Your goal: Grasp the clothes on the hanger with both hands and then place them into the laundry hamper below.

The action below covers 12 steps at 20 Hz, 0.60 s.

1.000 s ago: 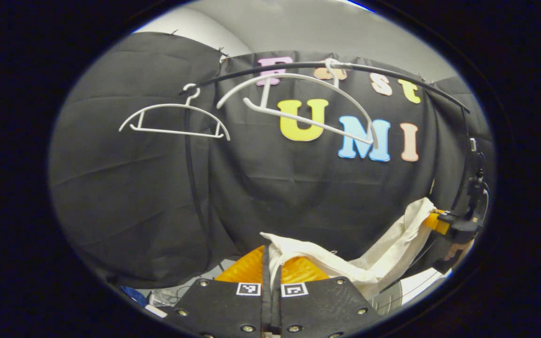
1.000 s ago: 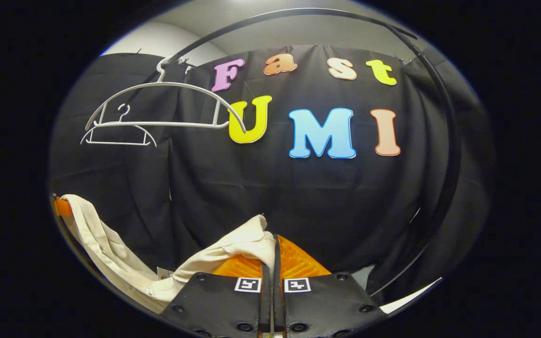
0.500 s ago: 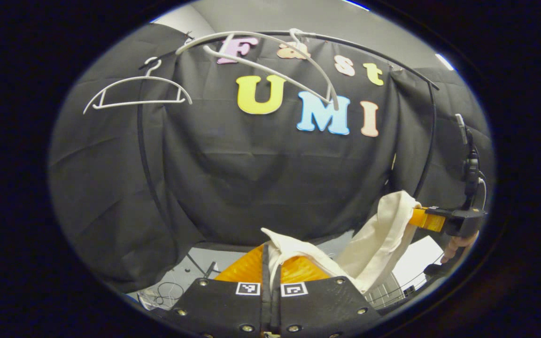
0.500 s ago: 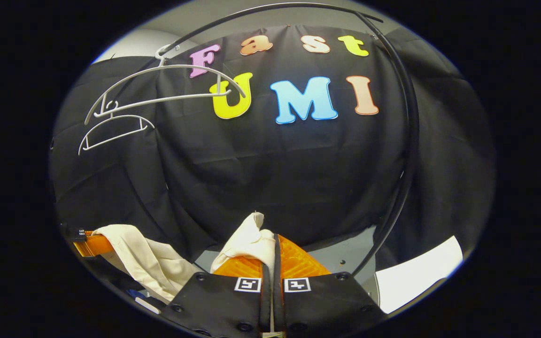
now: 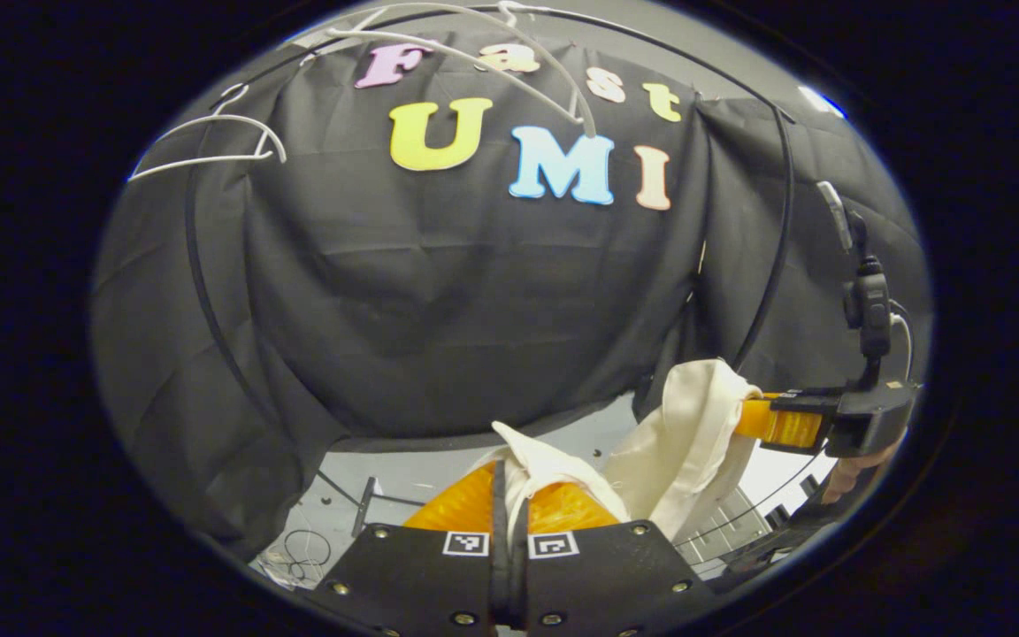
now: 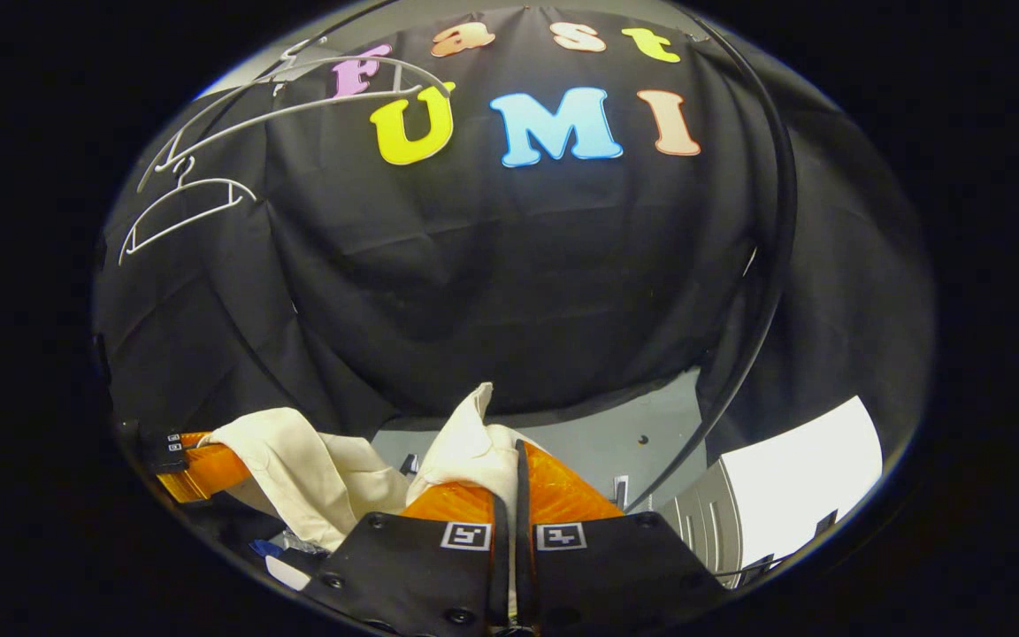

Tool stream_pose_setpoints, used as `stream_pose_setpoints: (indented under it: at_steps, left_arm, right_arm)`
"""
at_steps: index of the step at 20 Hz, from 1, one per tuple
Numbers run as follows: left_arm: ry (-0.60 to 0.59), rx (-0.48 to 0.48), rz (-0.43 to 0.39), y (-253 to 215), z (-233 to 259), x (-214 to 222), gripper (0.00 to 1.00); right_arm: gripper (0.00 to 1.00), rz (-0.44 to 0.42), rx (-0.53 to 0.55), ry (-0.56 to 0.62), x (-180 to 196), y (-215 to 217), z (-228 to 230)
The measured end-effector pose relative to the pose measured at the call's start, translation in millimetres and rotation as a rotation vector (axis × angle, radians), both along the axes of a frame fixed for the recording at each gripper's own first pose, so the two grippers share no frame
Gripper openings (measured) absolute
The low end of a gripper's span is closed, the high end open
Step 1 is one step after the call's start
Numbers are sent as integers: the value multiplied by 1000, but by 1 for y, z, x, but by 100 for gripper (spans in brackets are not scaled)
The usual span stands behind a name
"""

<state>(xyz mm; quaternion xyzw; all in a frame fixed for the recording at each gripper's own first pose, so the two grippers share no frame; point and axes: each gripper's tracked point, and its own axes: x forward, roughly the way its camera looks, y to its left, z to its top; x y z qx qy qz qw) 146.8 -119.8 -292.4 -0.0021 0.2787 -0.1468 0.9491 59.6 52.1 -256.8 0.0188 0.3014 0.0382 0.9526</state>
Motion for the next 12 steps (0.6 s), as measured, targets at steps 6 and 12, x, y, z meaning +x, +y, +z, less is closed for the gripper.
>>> stream_pose_setpoints:
  at_steps: [6, 12]
  left_arm:
    - [69, 54, 2, 13, -44, -6, 0]
    - [164, 43, 37, 37, -71, -14, 0]
  right_arm:
    - [3, -34, 33, 158, -11, -6, -44]
    - [7, -26, 27, 222, -21, -1, -59]
